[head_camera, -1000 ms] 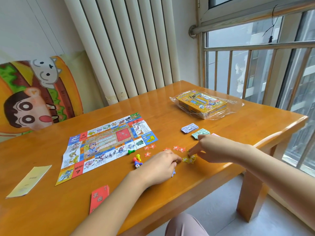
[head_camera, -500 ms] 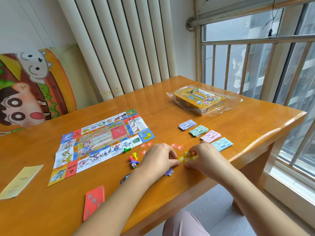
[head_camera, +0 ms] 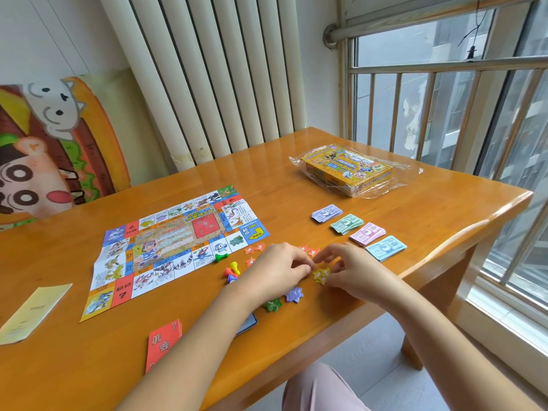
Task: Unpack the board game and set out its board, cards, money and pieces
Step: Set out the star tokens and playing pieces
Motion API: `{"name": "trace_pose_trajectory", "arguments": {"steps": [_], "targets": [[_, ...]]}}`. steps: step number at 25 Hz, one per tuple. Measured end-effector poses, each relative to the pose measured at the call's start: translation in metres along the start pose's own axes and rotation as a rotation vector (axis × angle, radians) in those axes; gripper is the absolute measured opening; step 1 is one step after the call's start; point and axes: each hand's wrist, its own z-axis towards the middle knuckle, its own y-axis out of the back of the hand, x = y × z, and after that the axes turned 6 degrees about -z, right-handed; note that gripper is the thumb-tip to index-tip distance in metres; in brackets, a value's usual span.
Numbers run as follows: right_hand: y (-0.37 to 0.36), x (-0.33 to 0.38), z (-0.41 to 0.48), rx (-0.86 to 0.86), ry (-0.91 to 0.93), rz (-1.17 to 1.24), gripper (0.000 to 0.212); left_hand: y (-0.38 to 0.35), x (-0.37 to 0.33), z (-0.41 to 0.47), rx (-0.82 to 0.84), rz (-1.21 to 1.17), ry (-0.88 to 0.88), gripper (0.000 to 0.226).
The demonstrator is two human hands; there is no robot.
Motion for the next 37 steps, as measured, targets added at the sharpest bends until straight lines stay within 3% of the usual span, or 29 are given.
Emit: {"name": "trace_pose_trajectory", "arguments": {"steps": [4,12,18,24,30,34,37], "targets": [[-0.008,0.001,-0.005,-0.026,0.012,-0.066,0.043,0.012,0.012,-0.005,-0.084,0.103,0.03,0.021],[-0.002,0.013,0.0,0.064,0.076,-0.202,0.019,0.019,0.024,-0.017,-0.049,0.208,0.047,0.024],[-0.008,0.02,-0.003,-0.023,-0.063,-0.255,0.029,0.021,0.028,-0.023,-0.025,0.228,0.032,0.025],[-0.011,0.026,0.004,0.021,-0.039,-0.305,0.024,0.025,0.038,-0.031,-0.032,0.219,0.058,0.024],[-0.005,0.023,0.006,0.017,0.007,-0.232,0.021,0.042,0.051,-0.036,-0.301,0.231,0.16,0.026],[0.006,0.016,0.025,-0.058,-0.081,-0.188,0.038,0.045,0.058,-0.023,-0.274,0.231,0.22,0.033],[0.006,0.018,0.041,0.038,-0.146,-0.268,0.054,0.037,0.061,-0.005,-0.214,0.27,0.249,0.038]]}}
